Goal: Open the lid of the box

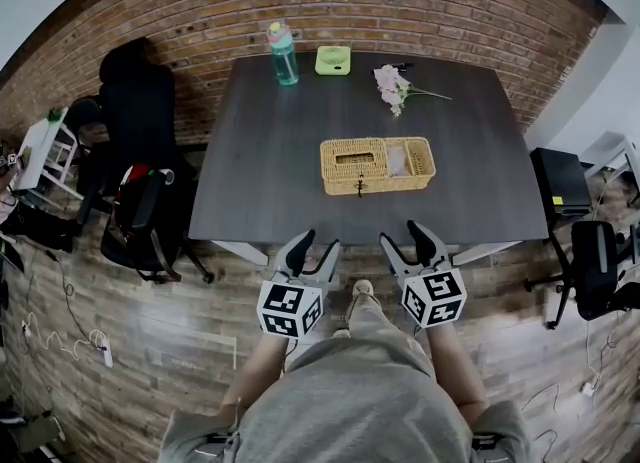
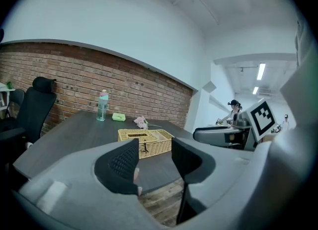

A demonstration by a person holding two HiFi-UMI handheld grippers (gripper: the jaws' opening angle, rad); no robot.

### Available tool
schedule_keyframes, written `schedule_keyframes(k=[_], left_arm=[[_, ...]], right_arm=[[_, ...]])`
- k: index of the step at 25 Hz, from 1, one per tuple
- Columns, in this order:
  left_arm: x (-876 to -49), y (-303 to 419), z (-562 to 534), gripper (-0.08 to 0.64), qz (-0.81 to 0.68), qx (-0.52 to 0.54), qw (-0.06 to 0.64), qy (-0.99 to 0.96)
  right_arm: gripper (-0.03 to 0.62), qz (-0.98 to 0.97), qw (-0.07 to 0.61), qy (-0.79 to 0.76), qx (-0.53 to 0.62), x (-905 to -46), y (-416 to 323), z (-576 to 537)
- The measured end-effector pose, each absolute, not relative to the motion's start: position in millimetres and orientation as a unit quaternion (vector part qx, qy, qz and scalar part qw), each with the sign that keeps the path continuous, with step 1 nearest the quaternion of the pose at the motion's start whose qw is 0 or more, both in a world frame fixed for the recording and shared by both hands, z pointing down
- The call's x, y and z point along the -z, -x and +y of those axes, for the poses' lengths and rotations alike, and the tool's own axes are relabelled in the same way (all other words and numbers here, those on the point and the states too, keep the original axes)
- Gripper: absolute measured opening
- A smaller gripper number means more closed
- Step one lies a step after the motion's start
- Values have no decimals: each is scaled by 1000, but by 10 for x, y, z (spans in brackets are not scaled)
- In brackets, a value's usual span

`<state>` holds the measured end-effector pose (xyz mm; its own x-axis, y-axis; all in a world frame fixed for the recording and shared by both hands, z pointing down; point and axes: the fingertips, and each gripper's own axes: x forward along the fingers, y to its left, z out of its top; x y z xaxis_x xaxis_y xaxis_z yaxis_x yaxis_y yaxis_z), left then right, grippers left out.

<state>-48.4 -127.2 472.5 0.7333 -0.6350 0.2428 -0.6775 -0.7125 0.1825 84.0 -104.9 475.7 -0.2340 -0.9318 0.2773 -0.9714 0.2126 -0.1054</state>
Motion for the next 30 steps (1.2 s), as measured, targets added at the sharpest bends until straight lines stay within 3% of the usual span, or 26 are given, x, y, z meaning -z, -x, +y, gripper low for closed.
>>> schedule_keyframes(k=[13,30], left_arm=[[-4834,369,-1979,198,-383,-85,138,-910],[-4876,308,-2652,198,-414,-95,149,-893]], right_arm=[[242,-775,102,-610,-131,-4995,-1157,-1816],[242,-774,203,-588,-115,-5548,-1388,-2516]])
